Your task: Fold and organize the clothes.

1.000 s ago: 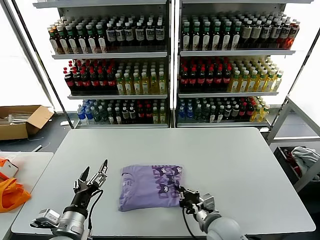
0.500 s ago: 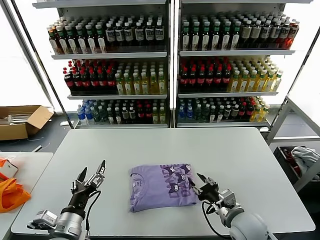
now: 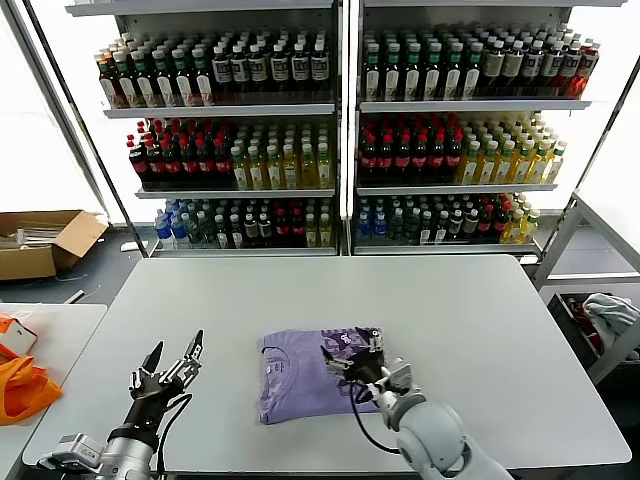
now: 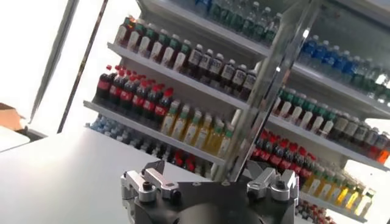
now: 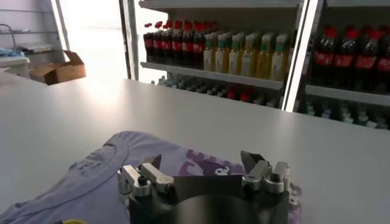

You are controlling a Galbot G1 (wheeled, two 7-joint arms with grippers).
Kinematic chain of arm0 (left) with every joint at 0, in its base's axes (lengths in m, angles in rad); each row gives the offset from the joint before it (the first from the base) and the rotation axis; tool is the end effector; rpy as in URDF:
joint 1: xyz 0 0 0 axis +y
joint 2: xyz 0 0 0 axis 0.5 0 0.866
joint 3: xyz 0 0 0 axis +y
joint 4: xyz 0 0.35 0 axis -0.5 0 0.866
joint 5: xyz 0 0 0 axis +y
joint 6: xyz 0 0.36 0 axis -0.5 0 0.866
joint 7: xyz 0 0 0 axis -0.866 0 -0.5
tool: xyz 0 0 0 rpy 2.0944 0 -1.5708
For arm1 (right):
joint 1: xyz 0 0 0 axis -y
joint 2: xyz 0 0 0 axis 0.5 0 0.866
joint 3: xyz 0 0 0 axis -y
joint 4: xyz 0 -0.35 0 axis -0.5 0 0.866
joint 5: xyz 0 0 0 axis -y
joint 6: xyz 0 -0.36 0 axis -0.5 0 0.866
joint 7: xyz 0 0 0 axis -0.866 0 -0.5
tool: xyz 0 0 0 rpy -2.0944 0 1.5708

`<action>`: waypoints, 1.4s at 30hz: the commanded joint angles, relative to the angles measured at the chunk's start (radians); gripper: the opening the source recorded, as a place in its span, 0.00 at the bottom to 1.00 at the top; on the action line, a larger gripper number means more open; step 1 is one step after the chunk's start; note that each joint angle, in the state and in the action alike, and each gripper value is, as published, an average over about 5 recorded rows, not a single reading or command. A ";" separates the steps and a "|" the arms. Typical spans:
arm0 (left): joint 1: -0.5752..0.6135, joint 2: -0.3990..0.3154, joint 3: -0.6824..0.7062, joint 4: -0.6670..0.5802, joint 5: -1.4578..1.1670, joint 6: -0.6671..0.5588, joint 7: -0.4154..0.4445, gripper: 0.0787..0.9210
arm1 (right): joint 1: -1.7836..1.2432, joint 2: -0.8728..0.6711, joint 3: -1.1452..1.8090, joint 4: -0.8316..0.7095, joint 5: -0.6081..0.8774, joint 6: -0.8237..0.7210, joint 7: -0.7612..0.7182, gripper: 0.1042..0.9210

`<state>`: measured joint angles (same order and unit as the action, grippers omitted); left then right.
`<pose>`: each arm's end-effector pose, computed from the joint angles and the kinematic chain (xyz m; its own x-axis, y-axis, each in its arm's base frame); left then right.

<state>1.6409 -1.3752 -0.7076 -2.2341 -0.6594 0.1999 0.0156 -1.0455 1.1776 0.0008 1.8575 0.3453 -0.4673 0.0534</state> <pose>0.1664 0.0759 -0.2520 -0.9937 0.0690 0.0879 0.0301 0.9228 -0.3842 0.2997 0.0642 -0.2948 -0.7987 -0.4680 0.3781 -0.5109 0.8595 -0.0153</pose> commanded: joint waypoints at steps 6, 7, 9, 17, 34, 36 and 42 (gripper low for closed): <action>0.010 0.009 -0.074 0.031 0.216 -0.005 0.142 0.88 | 0.058 0.075 -0.075 -0.052 -0.006 0.032 0.023 0.88; 0.005 0.012 -0.077 0.028 0.213 -0.005 0.143 0.88 | 0.053 0.065 -0.058 -0.014 -0.001 0.064 0.027 0.88; -0.010 0.018 -0.084 0.020 0.211 -0.004 0.150 0.88 | 0.043 0.042 -0.019 0.058 0.005 0.119 0.035 0.88; -0.067 0.024 -0.141 -0.010 0.210 0.000 0.239 0.88 | -0.094 -0.028 0.251 0.228 0.012 0.254 0.008 0.88; -0.100 0.048 -0.269 0.054 0.214 0.006 0.408 0.88 | -0.452 0.033 0.516 0.335 -0.007 0.313 -0.127 0.88; -0.110 0.037 -0.287 0.074 0.222 0.008 0.439 0.88 | -0.458 0.040 0.514 0.330 -0.006 0.317 -0.134 0.88; -0.126 0.023 -0.349 0.107 0.260 0.004 0.496 0.88 | -0.466 0.053 0.486 0.335 0.025 0.308 -0.153 0.88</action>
<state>1.5381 -1.3410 -0.9709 -2.1731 -0.4370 0.2056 0.4040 -1.4230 1.2158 0.4404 2.1554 0.3519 -0.1840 -0.0565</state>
